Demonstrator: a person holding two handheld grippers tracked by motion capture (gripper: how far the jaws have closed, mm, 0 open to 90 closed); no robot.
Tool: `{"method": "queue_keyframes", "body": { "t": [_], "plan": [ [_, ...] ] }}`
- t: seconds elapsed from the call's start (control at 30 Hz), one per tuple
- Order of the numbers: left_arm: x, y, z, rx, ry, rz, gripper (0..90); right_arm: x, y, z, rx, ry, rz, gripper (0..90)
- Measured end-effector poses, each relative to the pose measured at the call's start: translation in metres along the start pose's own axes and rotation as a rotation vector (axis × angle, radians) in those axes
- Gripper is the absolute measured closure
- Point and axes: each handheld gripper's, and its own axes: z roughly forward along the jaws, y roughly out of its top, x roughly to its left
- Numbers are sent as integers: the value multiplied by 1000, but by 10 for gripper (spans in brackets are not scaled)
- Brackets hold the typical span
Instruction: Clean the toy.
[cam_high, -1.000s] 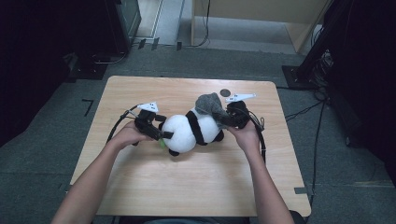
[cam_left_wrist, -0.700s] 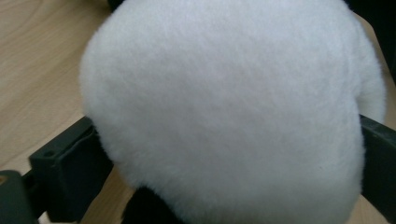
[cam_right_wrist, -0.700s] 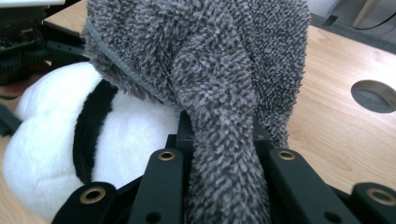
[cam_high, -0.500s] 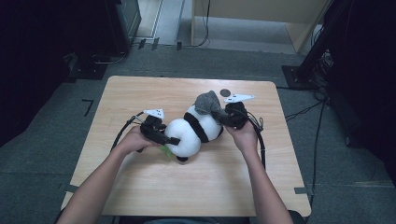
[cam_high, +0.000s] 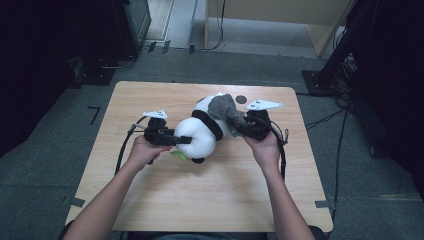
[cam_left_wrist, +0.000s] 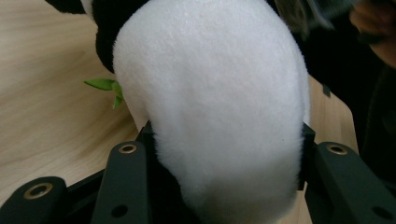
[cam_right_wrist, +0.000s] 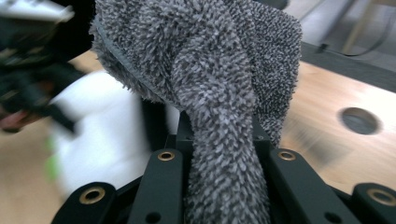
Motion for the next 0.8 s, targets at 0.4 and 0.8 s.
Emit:
{"method": "queue_keyframes", "body": {
  "t": [0.4, 0.8],
  "plan": [
    [-10, -6, 9, -77, 29, -74, 510, 85, -37, 44, 100, 171, -143, 768],
    [-11, -9, 16, -42, 72, -107, 512, 93, -55, 69, 155, 197, -180, 772]
  ]
}}
